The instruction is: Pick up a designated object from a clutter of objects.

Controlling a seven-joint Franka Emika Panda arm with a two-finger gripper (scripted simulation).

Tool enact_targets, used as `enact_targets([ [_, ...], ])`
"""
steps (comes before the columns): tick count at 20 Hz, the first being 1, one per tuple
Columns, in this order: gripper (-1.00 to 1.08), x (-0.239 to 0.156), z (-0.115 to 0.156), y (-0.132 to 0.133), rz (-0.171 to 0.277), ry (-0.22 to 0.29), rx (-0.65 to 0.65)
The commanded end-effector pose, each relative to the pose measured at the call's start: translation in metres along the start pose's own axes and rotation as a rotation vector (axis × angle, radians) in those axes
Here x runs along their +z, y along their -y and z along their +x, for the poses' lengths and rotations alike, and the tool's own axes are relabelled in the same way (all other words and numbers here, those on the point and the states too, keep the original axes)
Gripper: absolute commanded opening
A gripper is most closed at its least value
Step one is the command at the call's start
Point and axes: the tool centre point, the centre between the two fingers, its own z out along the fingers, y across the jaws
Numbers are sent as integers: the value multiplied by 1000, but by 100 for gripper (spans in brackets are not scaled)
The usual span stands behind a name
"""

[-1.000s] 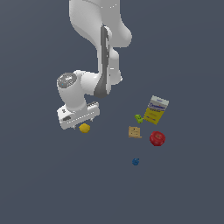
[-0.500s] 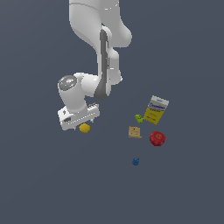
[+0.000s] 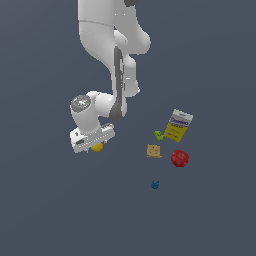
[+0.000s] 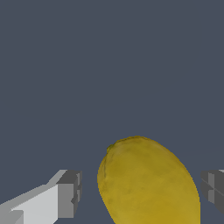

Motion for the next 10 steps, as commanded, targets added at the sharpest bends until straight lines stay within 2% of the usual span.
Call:
enact_targets([
  [1,100,4,0,-1,-1,-1,0],
  [2,100,4,1,0,-1,-1,-1],
  [3,-100,4,1,0,-1,-1,-1],
  [10,-100,4,1,0,-1,-1,-1],
])
